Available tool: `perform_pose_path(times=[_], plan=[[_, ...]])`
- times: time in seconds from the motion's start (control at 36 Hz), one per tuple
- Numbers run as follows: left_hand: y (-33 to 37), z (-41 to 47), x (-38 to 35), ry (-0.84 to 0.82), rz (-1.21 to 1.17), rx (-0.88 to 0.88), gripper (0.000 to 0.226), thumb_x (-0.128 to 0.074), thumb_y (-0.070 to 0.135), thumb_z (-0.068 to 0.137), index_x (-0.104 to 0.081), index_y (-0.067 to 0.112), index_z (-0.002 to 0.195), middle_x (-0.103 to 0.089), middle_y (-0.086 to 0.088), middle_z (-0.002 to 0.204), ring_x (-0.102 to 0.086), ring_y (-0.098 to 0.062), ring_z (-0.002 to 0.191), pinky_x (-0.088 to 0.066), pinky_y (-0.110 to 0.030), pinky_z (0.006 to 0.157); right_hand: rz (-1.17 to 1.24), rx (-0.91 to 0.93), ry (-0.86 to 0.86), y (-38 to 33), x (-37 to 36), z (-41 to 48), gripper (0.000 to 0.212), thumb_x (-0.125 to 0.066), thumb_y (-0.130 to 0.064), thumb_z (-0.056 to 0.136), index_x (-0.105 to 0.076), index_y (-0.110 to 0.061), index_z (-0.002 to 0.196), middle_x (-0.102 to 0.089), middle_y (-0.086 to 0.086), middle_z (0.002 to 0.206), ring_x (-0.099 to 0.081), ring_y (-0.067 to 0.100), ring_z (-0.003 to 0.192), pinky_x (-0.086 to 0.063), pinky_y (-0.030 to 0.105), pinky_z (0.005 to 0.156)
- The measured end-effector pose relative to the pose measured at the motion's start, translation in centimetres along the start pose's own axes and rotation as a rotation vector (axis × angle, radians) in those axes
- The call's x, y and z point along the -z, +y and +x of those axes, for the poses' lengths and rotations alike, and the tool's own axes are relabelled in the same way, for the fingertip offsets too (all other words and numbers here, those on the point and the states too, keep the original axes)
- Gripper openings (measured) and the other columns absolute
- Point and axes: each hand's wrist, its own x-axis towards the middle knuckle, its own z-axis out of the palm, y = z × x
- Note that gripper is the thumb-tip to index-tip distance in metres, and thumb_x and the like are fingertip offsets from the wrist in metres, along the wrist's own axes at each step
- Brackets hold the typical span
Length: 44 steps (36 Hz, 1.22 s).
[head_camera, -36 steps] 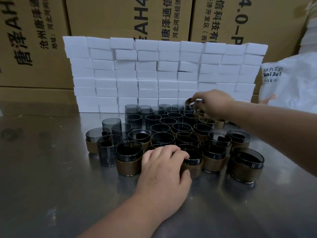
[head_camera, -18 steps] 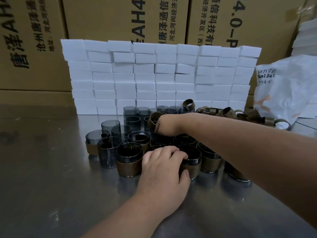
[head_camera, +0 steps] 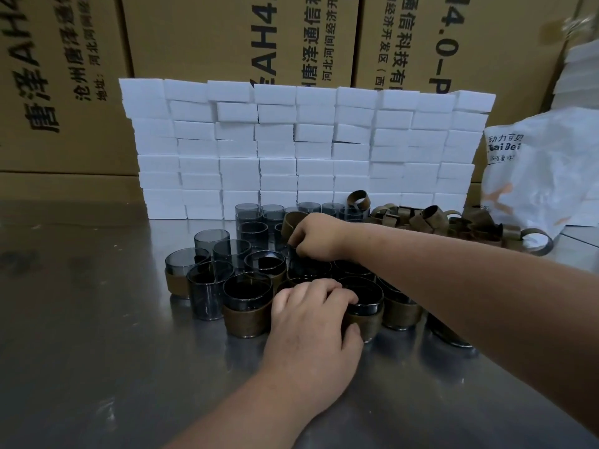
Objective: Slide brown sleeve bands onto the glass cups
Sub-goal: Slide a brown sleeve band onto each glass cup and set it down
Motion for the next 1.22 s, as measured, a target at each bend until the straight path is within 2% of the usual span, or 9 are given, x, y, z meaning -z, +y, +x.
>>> perform_pose_path(times=[0.25, 0.36, 0.5, 0.64, 0.72, 0.86, 1.03, 1.14, 1.22], plan=[[-0.2, 0.0, -0.2, 0.012, -0.002, -0.003, 0.043, -0.037, 0.043, 0.079, -0.055, 0.034, 0.117, -0.046, 0.019, 0.122, -0.032, -0.002, 0.118, -0.004, -0.014, 0.093, 0.440, -0.099, 0.584, -1.0, 2.9, 0.2, 0.035, -0.052, 0.002, 0.084, -0.067, -0.018, 0.108, -0.057, 0.009, 0.123, -0.058, 0.024, 0.094, -0.049, 0.030, 0.080], [0.1, 0.0, 0.1, 0.013, -0.010, 0.014, 0.047, -0.034, 0.044, 0.080, -0.053, 0.034, 0.121, -0.045, 0.018, 0.125, -0.031, -0.002, 0.120, -0.005, -0.016, 0.095, 0.802, -0.148, 0.810, -1.4, 5.0, -2.6, 0.039, -0.040, 0.005, 0.086, -0.065, -0.025, 0.086, -0.063, 0.005, 0.094, -0.048, 0.008, 0.054, -0.036, 0.012, 0.041], [0.4, -0.1, 0.3, 0.033, 0.000, 0.051, 0.067, -0.023, 0.056, 0.080, -0.028, 0.028, 0.141, -0.034, 0.014, 0.139, -0.018, -0.005, 0.128, -0.001, -0.026, 0.109, 1.269, -0.132, 0.870, -1.7, 4.3, -9.1, 0.039, -0.043, 0.008, 0.083, -0.066, -0.023, 0.074, -0.064, 0.001, 0.069, -0.059, 0.009, 0.059, -0.050, 0.021, 0.059], [1.1, 0.0, 0.9, 0.128, -0.122, 0.012, 0.076, -0.033, 0.062, 0.073, -0.038, 0.021, 0.137, -0.042, 0.008, 0.135, -0.030, -0.009, 0.125, -0.020, -0.043, 0.109, 1.736, -0.149, 0.687, -1.3, 1.0, -14.2, 0.035, -0.038, 0.010, 0.083, -0.065, -0.012, 0.090, -0.069, 0.012, 0.070, -0.064, 0.020, 0.064, -0.056, 0.033, 0.068], [1.4, -0.2, 1.0, 0.157, -0.230, -0.036, 0.081, -0.046, 0.059, 0.072, -0.040, 0.010, 0.137, -0.044, -0.001, 0.137, -0.034, -0.012, 0.126, -0.027, -0.044, 0.108, 1.854, -0.146, 0.655, -1.2, -1.1, -15.4, 0.031, -0.036, 0.011, 0.086, -0.059, -0.009, 0.086, -0.066, 0.008, 0.061, -0.061, 0.015, 0.055, -0.055, 0.024, 0.055], [1.5, -0.5, 1.2, 0.232, -0.340, -0.091, 0.081, -0.052, 0.060, 0.069, -0.021, 0.031, 0.138, -0.033, 0.008, 0.136, -0.026, -0.002, 0.126, -0.018, -0.024, 0.109, 1.786, -0.033, 0.576, -1.1, -2.8, -15.6, 0.022, -0.055, 0.010, 0.062, -0.056, -0.003, 0.079, -0.063, 0.012, 0.064, -0.060, 0.018, 0.055, -0.052, 0.024, 0.050], [1.4, -0.1, 1.6, 0.294, -0.262, -0.095, 0.074, -0.066, 0.054, 0.065, -0.049, 0.009, 0.122, -0.057, -0.001, 0.117, -0.055, -0.018, 0.109, -0.044, -0.047, 0.093, 1.560, -0.071, 0.654, 0.5, -3.5, -15.3, 0.027, -0.055, 0.013, 0.078, -0.047, -0.012, 0.085, -0.064, 0.001, 0.061, -0.059, 0.011, 0.050, -0.049, 0.022, 0.043], [1.3, 0.2, 1.7, 0.426, -0.272, 0.075, 0.075, -0.063, 0.056, 0.060, -0.052, 0.011, 0.118, -0.047, 0.026, 0.104, -0.040, 0.005, 0.098, -0.042, -0.047, 0.096, 1.329, -0.106, 0.773, 2.0, -4.0, -15.4, 0.037, -0.075, -0.016, 0.073, -0.050, -0.011, 0.100, -0.062, 0.010, 0.080, -0.060, 0.013, 0.064, -0.047, 0.031, 0.058], [1.1, 0.2, 1.5, 0.454, -0.281, 0.220, 0.078, -0.069, 0.054, 0.058, -0.048, 0.015, 0.123, -0.035, 0.035, 0.101, -0.034, 0.005, 0.098, -0.038, -0.052, 0.100, 1.266, -0.128, 0.786, 1.8, -4.0, -15.7, 0.040, -0.074, -0.044, 0.069, -0.053, -0.018, 0.090, -0.062, -0.008, 0.069, -0.052, 0.002, 0.055, -0.044, 0.021, 0.052]])
